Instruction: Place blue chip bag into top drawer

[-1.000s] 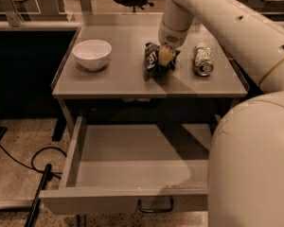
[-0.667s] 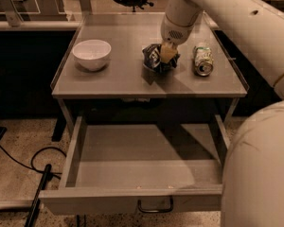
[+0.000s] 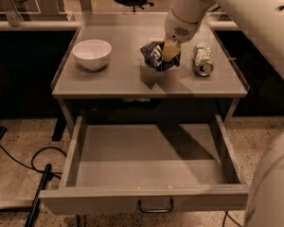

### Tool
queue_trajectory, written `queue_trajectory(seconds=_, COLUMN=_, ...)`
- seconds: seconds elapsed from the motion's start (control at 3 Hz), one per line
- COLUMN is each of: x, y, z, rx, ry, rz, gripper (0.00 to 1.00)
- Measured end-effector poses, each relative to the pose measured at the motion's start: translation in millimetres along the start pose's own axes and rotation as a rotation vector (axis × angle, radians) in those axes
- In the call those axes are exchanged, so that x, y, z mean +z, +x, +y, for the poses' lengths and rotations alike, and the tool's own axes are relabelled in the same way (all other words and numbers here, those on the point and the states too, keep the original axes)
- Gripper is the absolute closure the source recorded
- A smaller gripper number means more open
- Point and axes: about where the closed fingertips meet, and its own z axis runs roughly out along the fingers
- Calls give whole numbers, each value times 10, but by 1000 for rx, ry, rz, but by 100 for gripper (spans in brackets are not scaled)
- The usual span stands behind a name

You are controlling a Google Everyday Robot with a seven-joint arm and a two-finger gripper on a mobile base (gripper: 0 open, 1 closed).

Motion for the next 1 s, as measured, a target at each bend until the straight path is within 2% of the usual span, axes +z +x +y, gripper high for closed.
queue_trajectory(seconds=0.33, x=-122, y=-3, z=256, rx=2, ry=-28, rz=-12, gripper=100)
queue_trajectory(seconds=0.67, x=-314, y=4, z=739, rx=1, ry=-86, rz=-24, gripper=100)
queue_trajectory(seconds=1.0, x=-314, y=4, z=739, rx=1, ry=-86, rz=-24, gripper=100)
